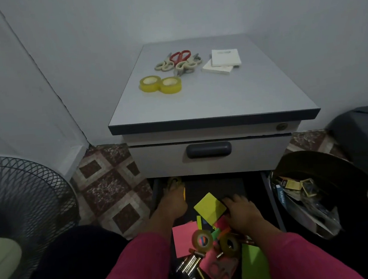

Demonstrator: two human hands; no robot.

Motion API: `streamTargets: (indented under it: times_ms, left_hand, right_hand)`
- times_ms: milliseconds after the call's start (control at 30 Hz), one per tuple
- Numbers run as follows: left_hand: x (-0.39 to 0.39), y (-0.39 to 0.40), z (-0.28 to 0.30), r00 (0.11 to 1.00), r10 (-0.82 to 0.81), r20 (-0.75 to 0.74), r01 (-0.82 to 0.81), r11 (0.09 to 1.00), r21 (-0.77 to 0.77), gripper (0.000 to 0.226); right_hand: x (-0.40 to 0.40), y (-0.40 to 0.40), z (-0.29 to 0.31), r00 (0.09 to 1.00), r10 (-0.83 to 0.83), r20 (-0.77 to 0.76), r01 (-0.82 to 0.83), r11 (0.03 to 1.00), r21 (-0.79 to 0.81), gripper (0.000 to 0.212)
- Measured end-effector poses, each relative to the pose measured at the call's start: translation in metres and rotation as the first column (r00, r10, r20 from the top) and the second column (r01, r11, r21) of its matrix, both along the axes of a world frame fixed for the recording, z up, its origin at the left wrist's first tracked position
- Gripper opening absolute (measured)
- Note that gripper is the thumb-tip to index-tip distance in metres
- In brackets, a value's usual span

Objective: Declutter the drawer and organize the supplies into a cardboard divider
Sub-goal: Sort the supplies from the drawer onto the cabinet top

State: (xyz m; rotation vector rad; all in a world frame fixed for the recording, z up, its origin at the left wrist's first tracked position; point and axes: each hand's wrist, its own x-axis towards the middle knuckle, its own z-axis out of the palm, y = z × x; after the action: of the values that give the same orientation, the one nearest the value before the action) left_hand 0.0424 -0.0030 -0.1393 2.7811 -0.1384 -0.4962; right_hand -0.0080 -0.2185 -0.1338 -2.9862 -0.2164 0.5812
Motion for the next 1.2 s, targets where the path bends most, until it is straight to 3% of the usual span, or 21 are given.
streamTargets:
  times_ms: [200, 467, 600, 733, 800, 900, 967, 1033, 1100, 1200]
  left_hand:
    - [0.012, 0.004, -0.020, 0.998, 0.056, -0.041, -0.055, 0.998, 0.026, 0.094]
    - [0.000, 0.001, -0.020, 0.998, 0.047, -0.029, -0.049, 0.996, -0.075, 0.093]
    - [-0.016, -0.008, -0.012, 0.997, -0.035, -0.067, 0.030, 0.997, -0.076, 0.077]
    - [-0.027, -0.011, -0.008, 0.988, -0.112, -0.107, 0.090, 0.978, -0.190, 0.060]
    - [-0.029, -0.011, -0.004, 0.976, -0.146, -0.161, 0.094, 0.951, -0.293, 0.064]
    - [-0.033, -0.012, 0.005, 0.982, -0.140, -0.125, 0.097, 0.950, -0.298, 0.064]
    - [-0.037, -0.014, 0.010, 0.988, -0.141, -0.056, 0.122, 0.957, -0.261, 0.049]
    - [-0.045, -0.018, 0.011, 0.982, -0.172, -0.084, 0.150, 0.964, -0.219, 0.023]
    - [-0.054, -0.022, 0.012, 0.946, -0.247, -0.211, 0.219, 0.964, -0.147, 0.011]
    - [-0.066, -0.025, 0.009, 0.901, -0.315, -0.297, 0.307, 0.949, -0.075, 0.032]
  right_hand:
    - [0.014, 0.014, -0.008, 0.997, -0.058, -0.050, 0.056, 0.997, -0.049, 0.067]
    - [0.015, 0.028, -0.008, 0.982, -0.186, 0.024, 0.184, 0.981, 0.053, 0.057]
    - [0.011, 0.026, -0.001, 0.973, -0.225, 0.053, 0.213, 0.962, 0.169, 0.039]
    - [0.001, 0.015, 0.004, 0.955, -0.293, 0.034, 0.275, 0.926, 0.258, 0.032]
    - [-0.003, 0.005, 0.003, 0.929, -0.365, -0.057, 0.360, 0.860, 0.361, 0.034]
    - [-0.009, -0.008, 0.003, 0.838, -0.508, -0.198, 0.513, 0.613, 0.601, 0.031]
    - [-0.012, -0.013, 0.004, 0.770, -0.585, -0.255, 0.577, 0.468, 0.670, 0.029]
    - [-0.011, -0.016, 0.006, 0.724, -0.630, -0.282, 0.615, 0.404, 0.677, 0.029]
    - [-0.010, -0.017, 0.008, 0.716, -0.640, -0.280, 0.635, 0.430, 0.642, 0.030]
    - [-0.010, -0.017, 0.012, 0.802, -0.522, -0.291, 0.590, 0.613, 0.526, 0.030]
